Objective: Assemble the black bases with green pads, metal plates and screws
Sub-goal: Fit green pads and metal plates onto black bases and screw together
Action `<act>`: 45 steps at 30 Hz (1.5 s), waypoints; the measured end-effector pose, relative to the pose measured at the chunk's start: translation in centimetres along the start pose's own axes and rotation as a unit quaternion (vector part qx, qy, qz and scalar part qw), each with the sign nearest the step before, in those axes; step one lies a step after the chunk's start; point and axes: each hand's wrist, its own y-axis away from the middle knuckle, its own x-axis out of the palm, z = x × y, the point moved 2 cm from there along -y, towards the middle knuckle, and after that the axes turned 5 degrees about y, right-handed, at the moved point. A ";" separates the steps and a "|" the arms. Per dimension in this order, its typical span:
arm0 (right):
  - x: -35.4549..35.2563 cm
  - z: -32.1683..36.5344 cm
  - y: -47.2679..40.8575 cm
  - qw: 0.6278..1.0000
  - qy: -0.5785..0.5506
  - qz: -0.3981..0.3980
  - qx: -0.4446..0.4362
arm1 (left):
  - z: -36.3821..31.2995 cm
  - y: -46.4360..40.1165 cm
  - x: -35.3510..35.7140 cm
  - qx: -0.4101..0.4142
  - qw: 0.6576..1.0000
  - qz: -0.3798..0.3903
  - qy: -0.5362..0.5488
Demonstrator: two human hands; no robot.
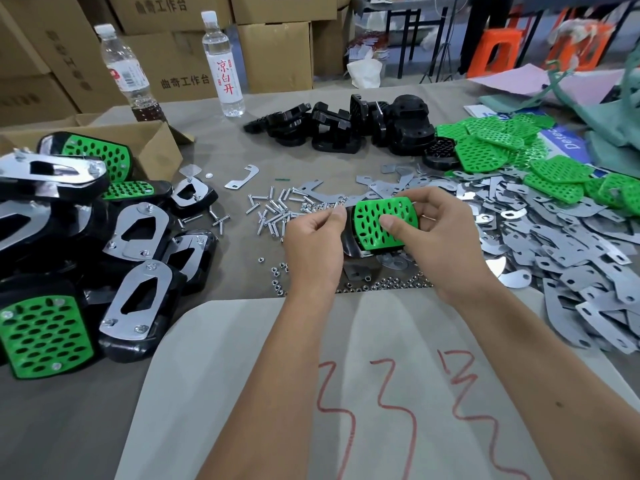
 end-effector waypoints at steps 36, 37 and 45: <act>0.6 -0.3 0.1 1.000 -0.012 -0.003 0.002 | -0.6 0.4 -0.1 0.041 0.997 0.036 -0.053; 0.5 -0.3 0.1 1.000 -0.006 -0.004 0.002 | -0.5 0.3 -0.1 0.040 0.997 0.043 -0.056; -0.1 -0.2 0.2 0.997 0.072 -0.025 0.033 | -0.3 0.2 0.2 -0.032 0.997 0.061 0.017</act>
